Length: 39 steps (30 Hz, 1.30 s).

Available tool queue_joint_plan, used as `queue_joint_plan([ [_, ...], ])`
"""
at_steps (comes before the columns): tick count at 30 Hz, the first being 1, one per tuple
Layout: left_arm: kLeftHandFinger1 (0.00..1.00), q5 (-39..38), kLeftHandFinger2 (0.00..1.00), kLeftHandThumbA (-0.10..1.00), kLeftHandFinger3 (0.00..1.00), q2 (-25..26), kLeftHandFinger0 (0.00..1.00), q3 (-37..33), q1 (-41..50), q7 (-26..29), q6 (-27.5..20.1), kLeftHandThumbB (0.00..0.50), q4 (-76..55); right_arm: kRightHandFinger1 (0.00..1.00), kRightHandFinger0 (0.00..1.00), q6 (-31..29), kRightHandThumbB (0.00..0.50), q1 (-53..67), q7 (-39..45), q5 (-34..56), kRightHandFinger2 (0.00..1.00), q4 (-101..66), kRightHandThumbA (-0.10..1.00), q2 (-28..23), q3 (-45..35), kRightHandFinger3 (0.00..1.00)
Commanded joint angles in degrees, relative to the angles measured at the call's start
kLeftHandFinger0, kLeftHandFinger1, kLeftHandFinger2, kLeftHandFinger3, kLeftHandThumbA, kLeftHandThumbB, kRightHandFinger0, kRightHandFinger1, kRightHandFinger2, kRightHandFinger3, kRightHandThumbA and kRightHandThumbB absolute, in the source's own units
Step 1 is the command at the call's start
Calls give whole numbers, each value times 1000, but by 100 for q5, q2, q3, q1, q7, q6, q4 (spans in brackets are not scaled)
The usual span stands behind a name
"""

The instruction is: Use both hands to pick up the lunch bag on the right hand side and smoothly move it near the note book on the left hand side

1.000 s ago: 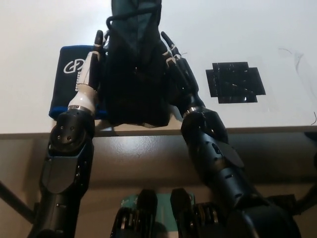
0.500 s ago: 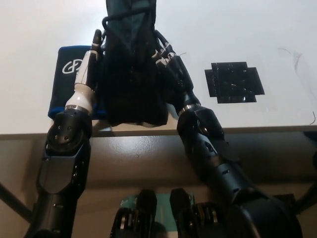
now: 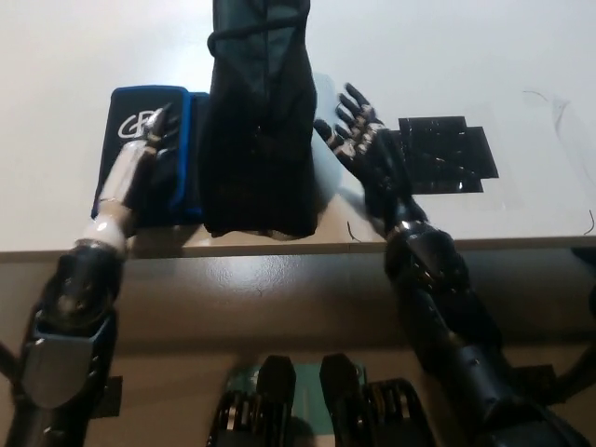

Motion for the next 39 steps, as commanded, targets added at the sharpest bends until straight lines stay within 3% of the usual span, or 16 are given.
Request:
queue_joint_plan([
  [1, 1000, 1096, 1000, 1000, 1000, 1285, 1000, -71, 461, -295, -373, 500, -2277, 1000, 1000, -332, 380, 858, -1142, -2528, 1000, -2686, 1000, -781, 181, 1000],
  [8, 1000, 661, 1000, 1000, 1000, 1413, 1000, 316, 1591, -202, -894, 487, -3089, 1000, 1000, 19, 412, 1776, -578, -2044, 1000, -4053, 1000, -1041, -49, 1000],
  [14, 1000, 631, 1000, 1000, 1000, 1081, 1000, 422, 2937, 46, -1436, 438, -3659, 1000, 1000, -558, 374, 2541, -545, -1735, 1000, -4249, 1000, -1073, -189, 1000],
  [16, 1000, 486, 1000, 1000, 1000, 860, 1000, 392, 3384, 132, -1754, 402, -3650, 1000, 1000, -565, 363, 2830, -561, -1575, 1000, -4359, 1000, -1081, -224, 1000],
  [18, 1000, 329, 1000, 1000, 1000, 731, 1000, 365, 3669, 149, -1881, 304, -3631, 1000, 1000, -565, 358, 3017, -522, -1422, 1000, -4410, 1000, -1051, -255, 1000],
  [21, 1000, 132, 1000, 914, 1000, 454, 1000, 376, 4205, 249, -1942, 233, -3590, 1000, 1000, -565, 336, 3347, -472, -1213, 1000, -4448, 1000, -995, -294, 1000],
  [22, 1000, 157, 1000, 917, 1000, 381, 1000, 390, 4318, 322, -2113, 191, -3444, 1000, 1000, -565, 324, 3470, -419, -1071, 1000, -4453, 1000, -950, -351, 1000],
  [23, 1000, 188, 1000, 920, 1000, 341, 1000, 402, 4380, 369, -2246, 179, -3335, 1000, 1000, -565, 321, 3550, -374, -956, 1000, -4457, 1000, -914, -397, 1000],
  [27, 1000, 287, 1000, 980, 1000, 332, 1000, 539, 4616, 579, -2282, 167, -2934, 1000, 1000, -565, 284, 3958, -180, -568, 1000, -4464, 1000, -776, -570, 1000],
  [31, 944, 204, 903, 1000, 916, 405, 967, 518, 4689, 681, -2282, 138, -2570, 1000, 1000, -565, 245, 4231, 42, -501, 1000, -4382, 1000, -813, -603, 1000],
  [33, 945, 210, 905, 1000, 926, 423, 978, 494, 4633, 733, -2282, 152, -2365, 1000, 1000, -565, 256, 4285, 75, -532, 1000, -4310, 1000, -820, -591, 1000],
  [35, 1000, 35, 974, 1000, 1000, 344, 1000, 561, 4548, 646, -2282, 230, -2055, 1000, 1000, -565, 258, 4355, 149, -515, 1000, -4236, 1000, -805, -576, 1000],
  [39, 1000, -120, 1000, 1000, 1000, 315, 1000, 622, 4326, 614, -2282, 172, -1537, 1000, 1000, -565, 250, 4442, 201, -701, 1000, -4011, 1000, -835, -523, 1000],
])
